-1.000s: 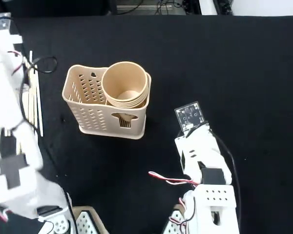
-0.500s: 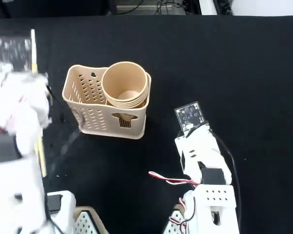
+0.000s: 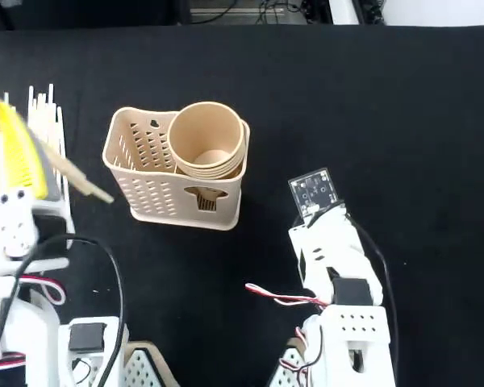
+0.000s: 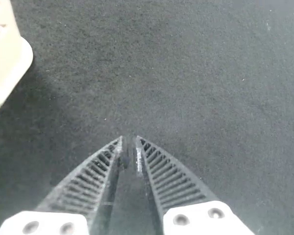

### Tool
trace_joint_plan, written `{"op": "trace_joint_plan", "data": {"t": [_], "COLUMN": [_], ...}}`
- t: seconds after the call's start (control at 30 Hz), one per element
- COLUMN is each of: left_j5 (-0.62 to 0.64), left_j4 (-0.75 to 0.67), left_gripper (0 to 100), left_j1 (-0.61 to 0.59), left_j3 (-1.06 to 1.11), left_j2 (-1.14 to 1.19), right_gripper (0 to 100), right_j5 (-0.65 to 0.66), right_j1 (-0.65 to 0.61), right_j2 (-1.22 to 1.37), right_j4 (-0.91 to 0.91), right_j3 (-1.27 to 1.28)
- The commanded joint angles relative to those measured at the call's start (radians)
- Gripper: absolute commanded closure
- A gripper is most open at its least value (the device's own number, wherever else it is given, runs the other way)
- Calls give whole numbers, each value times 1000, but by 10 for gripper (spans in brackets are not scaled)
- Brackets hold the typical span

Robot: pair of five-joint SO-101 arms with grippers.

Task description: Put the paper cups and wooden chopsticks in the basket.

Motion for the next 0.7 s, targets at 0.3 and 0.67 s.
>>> {"op": "trace_joint_plan", "data": {"t": [0.3, 0.67], "left_j5": [-8, -5], "left_j4": [-318, -531], "left_gripper": [971, 971], "left_j1": [96, 77], "left_j3": [-31, 28], "left_j2": [327, 601], "right_gripper": [956, 956], "right_j5": [8, 8], "right_j1": [-11, -29], "right_j2": [-4, -4], "right_j4": [-15, -17], "right_j3": [-4, -2]}}
